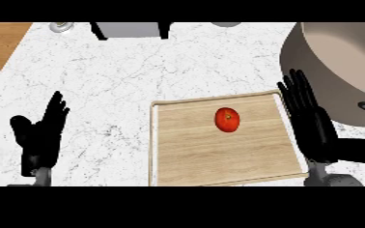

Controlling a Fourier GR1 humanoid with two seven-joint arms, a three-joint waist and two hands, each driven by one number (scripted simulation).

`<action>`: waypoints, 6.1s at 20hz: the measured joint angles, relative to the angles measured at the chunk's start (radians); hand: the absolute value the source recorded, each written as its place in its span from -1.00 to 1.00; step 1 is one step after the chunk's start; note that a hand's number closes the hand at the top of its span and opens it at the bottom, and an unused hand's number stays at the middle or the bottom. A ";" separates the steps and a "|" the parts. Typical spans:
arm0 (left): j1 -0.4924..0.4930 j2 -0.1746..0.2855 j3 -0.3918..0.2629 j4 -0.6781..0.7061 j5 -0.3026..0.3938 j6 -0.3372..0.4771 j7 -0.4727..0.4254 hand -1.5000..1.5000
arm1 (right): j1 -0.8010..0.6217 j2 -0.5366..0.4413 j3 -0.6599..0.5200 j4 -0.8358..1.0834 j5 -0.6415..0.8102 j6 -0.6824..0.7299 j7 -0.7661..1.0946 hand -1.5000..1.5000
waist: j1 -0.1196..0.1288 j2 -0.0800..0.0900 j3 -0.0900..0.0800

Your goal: Pick the tomato from the tray and place it in the pot

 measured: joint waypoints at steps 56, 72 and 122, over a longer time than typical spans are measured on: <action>-0.207 -0.087 0.129 -0.126 -0.051 -0.167 0.022 0.00 | -0.360 -0.098 0.272 0.036 0.792 0.534 0.680 -1.00 | 0.021 0.025 -0.004; -0.225 -0.120 0.187 -0.106 -0.078 -0.228 0.030 0.00 | -0.337 0.036 0.218 0.262 1.038 0.487 0.509 -1.00 | 0.022 0.026 -0.004; -0.231 -0.160 0.236 -0.118 -0.119 -0.268 0.043 0.00 | -0.152 0.052 -0.281 -0.512 1.134 0.287 0.519 1.00 | 0.017 0.025 -0.004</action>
